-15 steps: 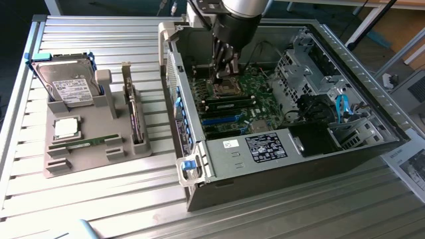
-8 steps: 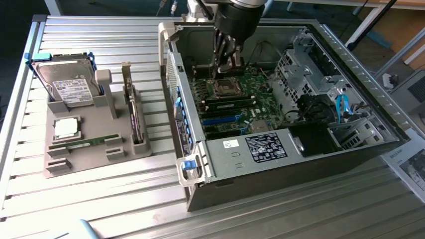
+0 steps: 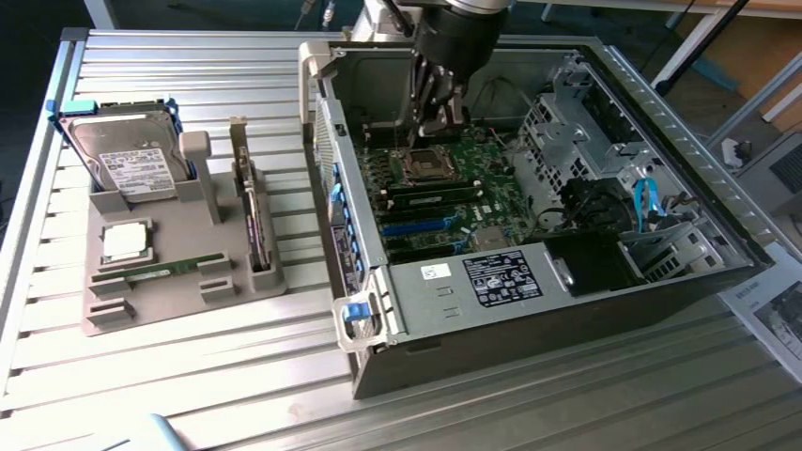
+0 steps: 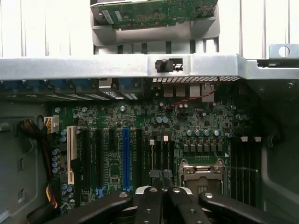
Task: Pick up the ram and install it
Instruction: 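Press down the ram until it locks into place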
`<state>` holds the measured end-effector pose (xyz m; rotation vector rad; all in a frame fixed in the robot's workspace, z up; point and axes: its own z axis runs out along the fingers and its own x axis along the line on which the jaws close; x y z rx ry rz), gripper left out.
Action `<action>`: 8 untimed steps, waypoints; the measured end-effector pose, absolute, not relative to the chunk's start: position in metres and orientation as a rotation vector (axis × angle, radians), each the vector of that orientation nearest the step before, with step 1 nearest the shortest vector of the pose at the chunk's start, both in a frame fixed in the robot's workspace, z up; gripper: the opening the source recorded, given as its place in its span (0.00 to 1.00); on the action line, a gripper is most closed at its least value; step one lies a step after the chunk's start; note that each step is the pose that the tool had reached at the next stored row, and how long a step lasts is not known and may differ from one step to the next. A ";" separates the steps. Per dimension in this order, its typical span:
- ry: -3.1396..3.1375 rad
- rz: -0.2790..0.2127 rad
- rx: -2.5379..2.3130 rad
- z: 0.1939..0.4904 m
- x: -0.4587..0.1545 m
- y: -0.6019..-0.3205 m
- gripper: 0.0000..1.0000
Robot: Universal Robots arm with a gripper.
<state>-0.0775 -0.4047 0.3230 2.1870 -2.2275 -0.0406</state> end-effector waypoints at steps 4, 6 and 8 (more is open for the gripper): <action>-2.227 -0.039 2.186 0.323 -0.066 -0.404 0.10; -2.227 -0.039 2.186 0.323 -0.062 -0.404 0.10; -2.226 -0.038 2.186 0.323 -0.057 -0.403 0.10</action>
